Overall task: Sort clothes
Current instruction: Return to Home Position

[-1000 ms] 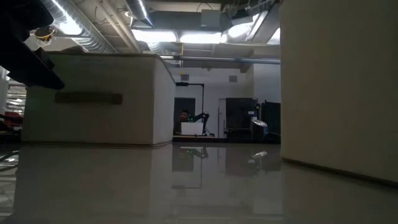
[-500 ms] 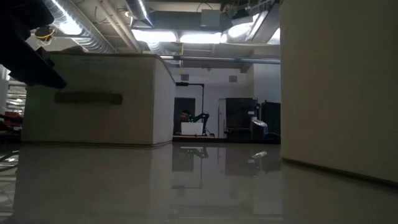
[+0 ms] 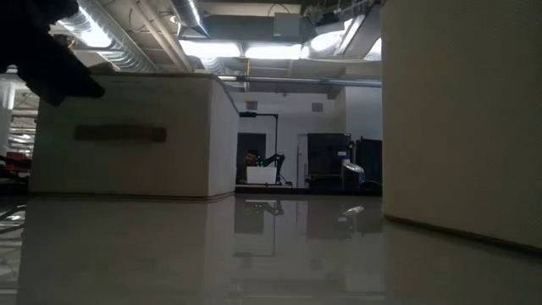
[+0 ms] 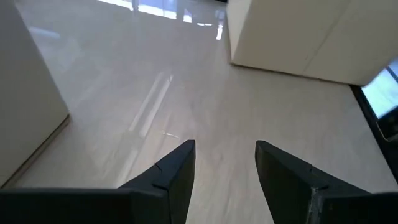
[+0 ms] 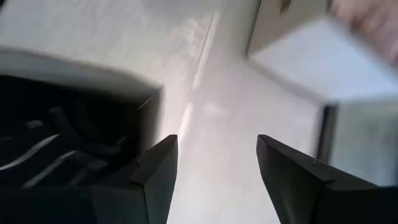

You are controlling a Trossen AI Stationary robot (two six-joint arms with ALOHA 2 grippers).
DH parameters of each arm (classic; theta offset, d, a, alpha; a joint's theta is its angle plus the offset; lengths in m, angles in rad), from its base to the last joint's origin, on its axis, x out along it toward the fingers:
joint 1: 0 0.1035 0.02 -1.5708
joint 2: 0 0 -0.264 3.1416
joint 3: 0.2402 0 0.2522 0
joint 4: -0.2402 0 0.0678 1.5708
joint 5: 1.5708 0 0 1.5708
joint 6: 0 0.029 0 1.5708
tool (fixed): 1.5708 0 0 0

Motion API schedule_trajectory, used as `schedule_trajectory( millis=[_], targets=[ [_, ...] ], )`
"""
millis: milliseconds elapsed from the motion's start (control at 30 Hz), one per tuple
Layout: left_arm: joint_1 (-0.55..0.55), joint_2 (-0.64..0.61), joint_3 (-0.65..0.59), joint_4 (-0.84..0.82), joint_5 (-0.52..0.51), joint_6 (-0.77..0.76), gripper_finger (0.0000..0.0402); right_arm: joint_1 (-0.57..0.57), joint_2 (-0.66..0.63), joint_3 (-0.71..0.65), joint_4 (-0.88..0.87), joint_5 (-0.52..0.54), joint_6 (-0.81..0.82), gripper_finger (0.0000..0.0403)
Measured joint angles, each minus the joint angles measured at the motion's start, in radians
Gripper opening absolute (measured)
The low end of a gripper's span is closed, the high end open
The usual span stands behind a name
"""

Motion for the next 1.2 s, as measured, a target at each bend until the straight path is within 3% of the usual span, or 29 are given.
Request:
schedule_trajectory(
  millis=[233,333,467,667,833,1000,1200],
  targets=[
    [0.088,-0.001,0.0,-0.001,-0.005,-0.011,0.0159,-0.174,0.004,0.0,0.191,-0.038,-0.452,0.0215],
    [0.144,-0.001,0.0,0.0,0.023,0.024,0.0159,-0.232,0.004,0.0,0.213,-0.088,-0.55,0.0194],
    [0.227,-0.001,0.0,0.064,0.132,0.166,0.0159,-0.326,-0.005,-0.037,0.272,-0.243,-0.617,0.0145],
    [0.368,-0.002,-0.025,0.306,0.41,0.48,0.0159,-0.474,-0.128,-0.329,0.574,-0.511,-0.692,0.0064],
    [0.531,-0.003,-0.109,0.547,0.656,0.614,0.0149,-0.554,-0.285,-0.617,0.882,-0.6,-0.701,0.0014],
    [0.675,-0.015,-0.184,0.667,0.702,0.621,0.0123,-0.612,-0.453,-0.838,1.098,-0.603,-0.702,0.0009],
    [0.735,-0.034,-0.249,0.759,0.73,0.618,0.0099,-0.673,-0.605,-1.027,1.223,-0.689,-0.678,0.002]
  ],
)
